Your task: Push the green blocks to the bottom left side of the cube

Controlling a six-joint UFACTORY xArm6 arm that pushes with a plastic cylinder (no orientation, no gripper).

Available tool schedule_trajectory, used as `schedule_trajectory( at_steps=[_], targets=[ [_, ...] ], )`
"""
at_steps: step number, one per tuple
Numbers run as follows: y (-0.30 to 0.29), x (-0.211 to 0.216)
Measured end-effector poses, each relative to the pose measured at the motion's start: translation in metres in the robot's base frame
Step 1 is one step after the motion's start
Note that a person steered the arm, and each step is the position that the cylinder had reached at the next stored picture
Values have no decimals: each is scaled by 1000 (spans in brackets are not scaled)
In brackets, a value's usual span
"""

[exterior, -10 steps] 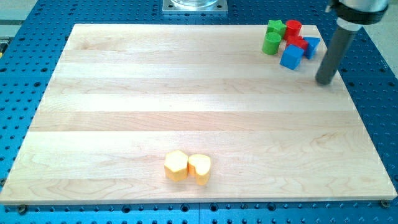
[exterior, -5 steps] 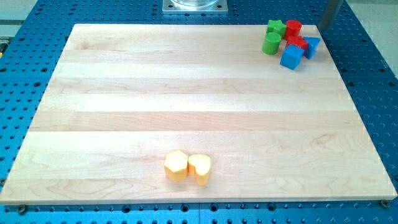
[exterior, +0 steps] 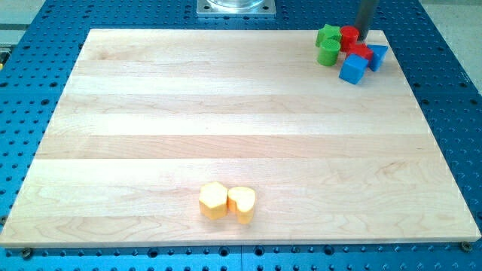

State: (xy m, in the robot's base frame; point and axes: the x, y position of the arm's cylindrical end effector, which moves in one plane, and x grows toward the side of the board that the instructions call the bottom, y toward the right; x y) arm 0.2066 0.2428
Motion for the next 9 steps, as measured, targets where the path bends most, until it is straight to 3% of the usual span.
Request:
schedule_trajectory(
  at_steps=[2, 6, 9],
  targets=[
    [-6, 0],
    [-128, 15],
    [-163, 39]
  ],
)
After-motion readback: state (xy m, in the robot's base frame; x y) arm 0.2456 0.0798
